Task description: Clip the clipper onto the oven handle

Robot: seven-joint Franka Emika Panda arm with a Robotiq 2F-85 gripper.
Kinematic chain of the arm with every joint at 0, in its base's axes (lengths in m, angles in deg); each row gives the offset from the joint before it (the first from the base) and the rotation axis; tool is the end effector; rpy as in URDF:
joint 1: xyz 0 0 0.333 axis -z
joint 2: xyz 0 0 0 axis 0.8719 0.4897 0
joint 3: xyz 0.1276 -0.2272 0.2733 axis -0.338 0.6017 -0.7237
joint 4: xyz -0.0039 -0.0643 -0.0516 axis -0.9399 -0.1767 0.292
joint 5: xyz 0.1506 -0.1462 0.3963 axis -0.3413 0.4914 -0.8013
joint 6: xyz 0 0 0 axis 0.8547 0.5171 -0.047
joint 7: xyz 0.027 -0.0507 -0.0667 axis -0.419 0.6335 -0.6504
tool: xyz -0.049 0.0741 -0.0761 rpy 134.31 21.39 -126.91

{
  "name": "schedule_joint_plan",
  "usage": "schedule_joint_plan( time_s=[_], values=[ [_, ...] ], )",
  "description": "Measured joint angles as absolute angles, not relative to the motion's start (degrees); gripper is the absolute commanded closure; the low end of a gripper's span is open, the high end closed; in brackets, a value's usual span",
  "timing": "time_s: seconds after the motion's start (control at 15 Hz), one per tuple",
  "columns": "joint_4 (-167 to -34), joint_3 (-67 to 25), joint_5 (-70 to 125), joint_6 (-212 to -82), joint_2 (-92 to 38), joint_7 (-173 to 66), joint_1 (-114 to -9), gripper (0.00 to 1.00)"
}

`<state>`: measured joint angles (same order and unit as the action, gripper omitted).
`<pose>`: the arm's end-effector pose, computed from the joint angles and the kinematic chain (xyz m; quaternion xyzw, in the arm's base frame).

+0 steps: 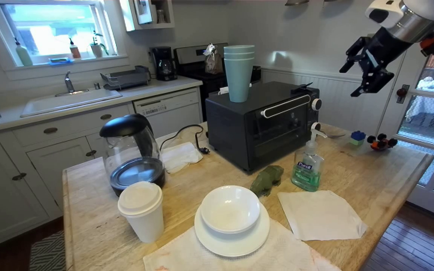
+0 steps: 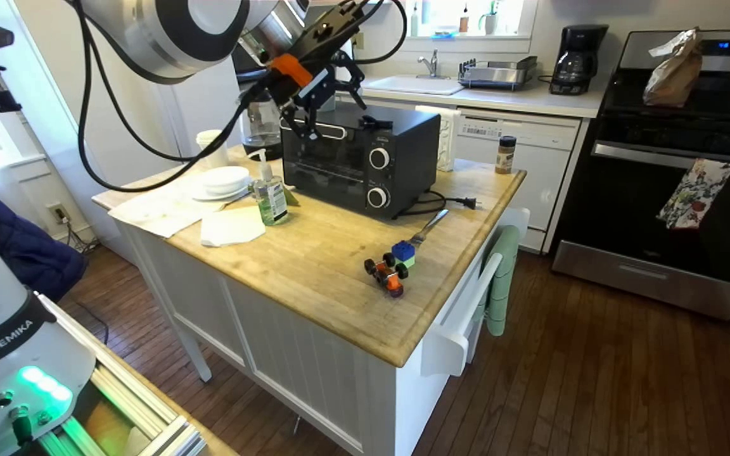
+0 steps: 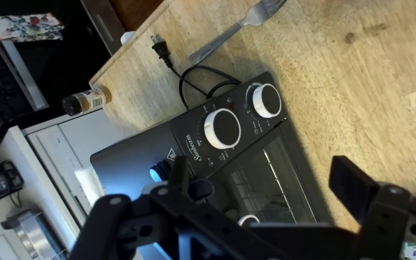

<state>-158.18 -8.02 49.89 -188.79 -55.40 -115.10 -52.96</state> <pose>0.4611 -0.1759 0.3961 0.8352 0.4476 0.2019 0.2477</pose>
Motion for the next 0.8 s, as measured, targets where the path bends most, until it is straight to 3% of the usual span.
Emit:
schedule_joint_plan(
  time_s=[0.47, 0.8],
  values=[
    [-159.5, -5.9, 51.4, -201.7, -50.6, -123.0, -53.4, 0.00],
    [-159.5, -5.9, 51.4, -202.1, -50.2, -123.0, -53.4, 0.00]
  ],
)
